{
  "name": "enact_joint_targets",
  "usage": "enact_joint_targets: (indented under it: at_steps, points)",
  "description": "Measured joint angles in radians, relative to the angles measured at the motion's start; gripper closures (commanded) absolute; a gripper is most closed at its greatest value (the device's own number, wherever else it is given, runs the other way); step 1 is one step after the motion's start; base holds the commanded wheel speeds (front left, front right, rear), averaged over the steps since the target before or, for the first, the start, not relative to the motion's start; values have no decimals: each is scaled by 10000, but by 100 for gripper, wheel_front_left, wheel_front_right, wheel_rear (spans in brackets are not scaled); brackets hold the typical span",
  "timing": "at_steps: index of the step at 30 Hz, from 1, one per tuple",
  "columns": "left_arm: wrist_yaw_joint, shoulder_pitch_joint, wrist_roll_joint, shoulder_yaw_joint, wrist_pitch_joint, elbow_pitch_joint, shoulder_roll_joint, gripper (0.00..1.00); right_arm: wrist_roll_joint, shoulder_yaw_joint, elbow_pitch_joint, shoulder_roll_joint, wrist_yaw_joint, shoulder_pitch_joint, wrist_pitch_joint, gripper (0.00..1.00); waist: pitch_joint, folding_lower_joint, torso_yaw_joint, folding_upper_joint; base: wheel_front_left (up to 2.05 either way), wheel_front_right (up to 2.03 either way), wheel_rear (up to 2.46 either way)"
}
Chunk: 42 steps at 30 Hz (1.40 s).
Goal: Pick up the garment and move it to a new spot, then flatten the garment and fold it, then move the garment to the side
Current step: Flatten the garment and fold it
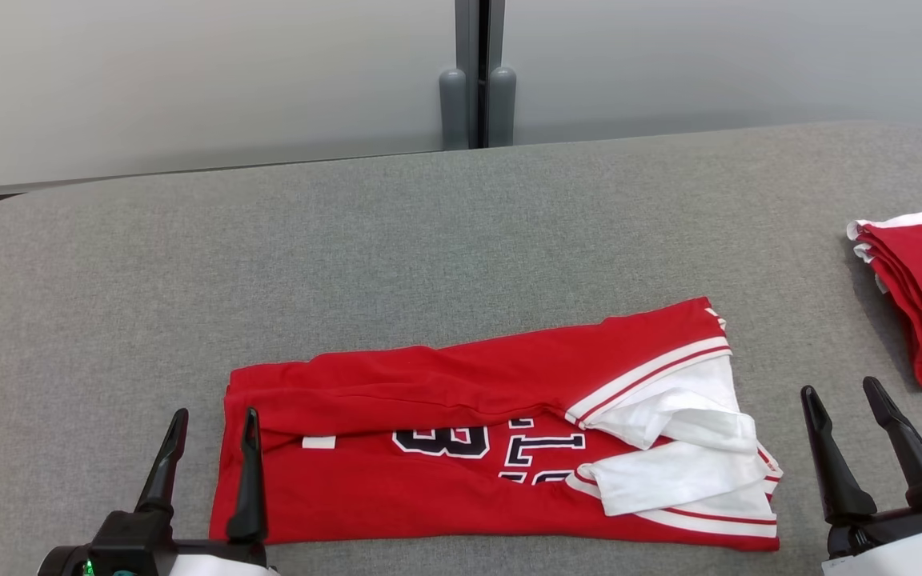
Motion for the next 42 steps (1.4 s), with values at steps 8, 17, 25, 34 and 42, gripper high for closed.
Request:
enact_joint_targets:
  at_steps: [8,17,25,34,42]
  points:
    - [-4,0,-25,-23,27,73,82,0,8,-71,127,0,0,34,38,0,-170,0,-31,0,0,0,0]
    - [-2,-209,-25,-148,25,102,63,0,115,-244,305,-71,0,-66,86,0,-52,0,90,0,0,0,0]
    - [-82,-954,92,-441,19,259,-174,0,525,219,1927,-385,0,-970,276,0,532,0,442,0,0,0,0]
    - [-203,-1658,316,-516,-23,401,-458,0,1365,1371,4406,-192,0,-1892,297,0,1214,0,964,0,0,0,0]
    - [-347,-1808,523,-280,-35,307,-623,0,1904,2182,5114,-303,-33,-2220,111,57,1398,0,1052,0,0,0,0]
